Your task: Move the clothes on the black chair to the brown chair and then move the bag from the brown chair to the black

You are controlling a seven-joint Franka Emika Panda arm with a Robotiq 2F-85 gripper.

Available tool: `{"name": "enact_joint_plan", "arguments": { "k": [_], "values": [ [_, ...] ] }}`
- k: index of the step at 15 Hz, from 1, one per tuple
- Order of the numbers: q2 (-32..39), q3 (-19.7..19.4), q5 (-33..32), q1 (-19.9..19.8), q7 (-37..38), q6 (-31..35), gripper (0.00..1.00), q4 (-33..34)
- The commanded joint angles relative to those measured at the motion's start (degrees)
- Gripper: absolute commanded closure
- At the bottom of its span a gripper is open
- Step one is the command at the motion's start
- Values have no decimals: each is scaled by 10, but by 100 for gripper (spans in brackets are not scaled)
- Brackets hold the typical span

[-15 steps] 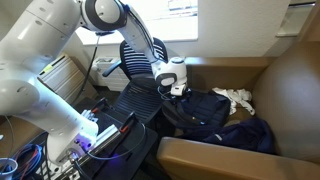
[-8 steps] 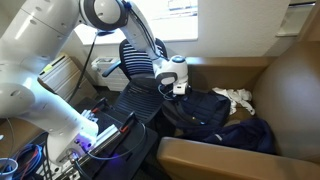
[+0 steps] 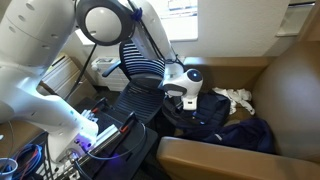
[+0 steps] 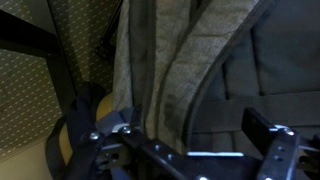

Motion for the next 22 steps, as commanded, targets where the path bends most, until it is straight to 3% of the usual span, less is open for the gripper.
{"name": "enact_joint_plan", "arguments": {
  "k": [1,3,5,6,10,14,15,19,20,22],
  "values": [
    [5,-22,35,35,-21,-13,0,11],
    [14,-36,33,67,-20,-16,0,17],
    [28,-79,33,141,31,18,0,23],
    [14,-53,46,94,-12,-6,0,14],
    [35,-95,40,171,43,10,0,29],
    [70,-174,2,245,132,-87,0,62],
    [48,-140,20,213,93,-55,0,40],
    [56,-148,18,224,103,-57,0,46],
    [57,-144,22,220,100,-52,25,48],
    [60,-145,23,224,105,-49,34,50]
  ]
}}
